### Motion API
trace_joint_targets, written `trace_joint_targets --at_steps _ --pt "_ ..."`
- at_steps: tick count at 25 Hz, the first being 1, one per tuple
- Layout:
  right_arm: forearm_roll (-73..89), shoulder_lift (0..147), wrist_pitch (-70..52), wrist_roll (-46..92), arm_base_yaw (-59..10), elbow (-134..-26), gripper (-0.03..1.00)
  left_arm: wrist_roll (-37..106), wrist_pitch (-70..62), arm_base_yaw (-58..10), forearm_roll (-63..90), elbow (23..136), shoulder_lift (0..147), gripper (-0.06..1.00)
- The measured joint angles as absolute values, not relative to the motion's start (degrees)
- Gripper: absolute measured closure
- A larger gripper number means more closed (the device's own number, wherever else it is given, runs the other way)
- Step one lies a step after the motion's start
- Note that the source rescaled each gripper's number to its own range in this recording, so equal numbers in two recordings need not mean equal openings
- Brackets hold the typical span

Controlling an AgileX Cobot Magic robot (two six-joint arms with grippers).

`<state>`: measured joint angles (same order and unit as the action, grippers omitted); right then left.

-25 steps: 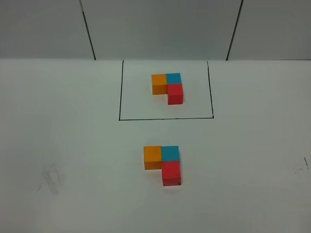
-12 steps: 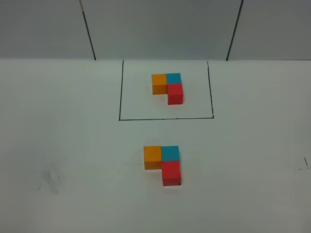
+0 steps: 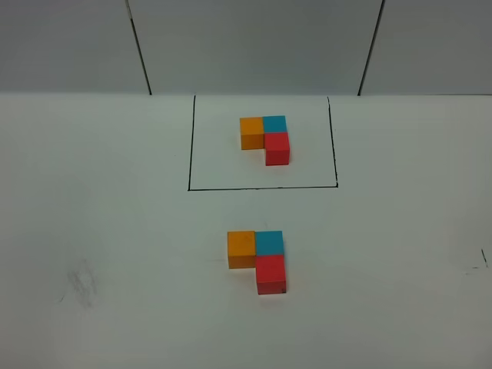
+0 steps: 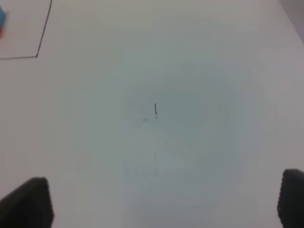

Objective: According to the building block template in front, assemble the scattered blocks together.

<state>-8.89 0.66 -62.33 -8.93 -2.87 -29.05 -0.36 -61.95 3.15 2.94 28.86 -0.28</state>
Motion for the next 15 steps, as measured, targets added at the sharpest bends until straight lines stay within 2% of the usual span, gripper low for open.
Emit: trace_joint_targets --at_steps 5,15 --pt "-9.34 0.66 -61.9 -7.9 -2.87 -28.98 0.09 -0.36 -61.95 3.15 2.94 28.86 -0.28 0.66" --pt "-9.47 0.66 -61.87 -7.63 -2.87 -28.96 0.43 -0.36 -61.95 3.15 2.94 28.86 -0.28 0.66"
